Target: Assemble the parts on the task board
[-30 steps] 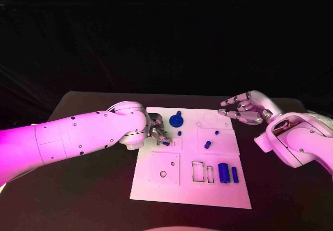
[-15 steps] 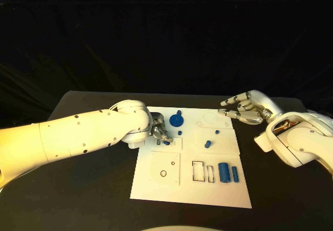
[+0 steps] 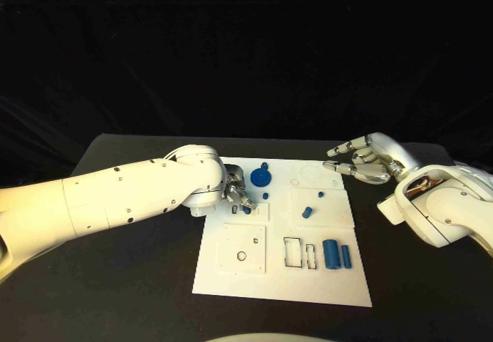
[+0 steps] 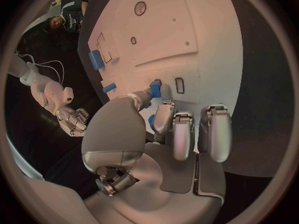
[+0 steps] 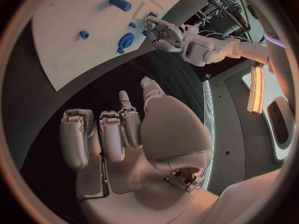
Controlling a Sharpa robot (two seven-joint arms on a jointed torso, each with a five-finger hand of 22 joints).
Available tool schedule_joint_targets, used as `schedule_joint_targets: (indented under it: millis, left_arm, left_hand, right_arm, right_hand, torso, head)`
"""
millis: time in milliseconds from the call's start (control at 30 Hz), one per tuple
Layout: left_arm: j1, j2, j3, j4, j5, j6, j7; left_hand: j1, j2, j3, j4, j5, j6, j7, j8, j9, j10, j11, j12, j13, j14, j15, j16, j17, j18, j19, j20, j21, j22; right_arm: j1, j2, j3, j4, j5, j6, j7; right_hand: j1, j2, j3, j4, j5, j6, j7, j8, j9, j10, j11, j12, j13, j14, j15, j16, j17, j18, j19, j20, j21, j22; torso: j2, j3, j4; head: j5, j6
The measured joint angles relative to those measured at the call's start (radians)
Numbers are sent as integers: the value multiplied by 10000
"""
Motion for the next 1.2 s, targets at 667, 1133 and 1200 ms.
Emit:
schedule_joint_targets:
  millis: [667,1133,1200]
  left_arm:
    - [-6,71,-7,-209,-28,199,48]
    - [-17,76,-5,-285,-28,242,94]
    - [-17,75,-4,-287,-30,244,99]
  left_hand:
    - [-1227,-108,-508,214,-26,497,-285,103,217,109,-110,193,159,0,-73,0,-1,-112,38,-37,135,4]
    - [-2102,-174,-2080,965,-19,532,-251,180,263,215,-144,328,269,-37,-109,0,-3,-111,1,-74,190,3]
    - [-2150,-126,-2203,974,-19,534,-253,181,282,231,-160,328,280,-37,-109,0,-3,-112,1,-74,190,2]
  right_arm:
    - [7,-38,2,39,-3,18,-4]
    - [7,-44,2,39,-7,16,-4]
    - [7,-44,2,38,-7,16,-4]
  right_hand:
    - [0,0,1,0,55,0,0,0,-2,0,0,0,0,0,0,0,-2,0,1,-76,1,-3]
    - [0,0,-16,16,55,0,0,0,-3,0,0,-5,1,0,0,0,-4,-1,1,-75,1,-4]
    - [0,0,-28,28,55,0,0,0,-3,0,0,-40,1,0,0,0,-4,0,1,-75,1,-5]
  torso:
    - [-2,-12,14]
    - [-6,-13,13]
    - [-7,-12,13]
  head:
    - [-20,-17]
    - [-9,-29]
    - [-9,-35]
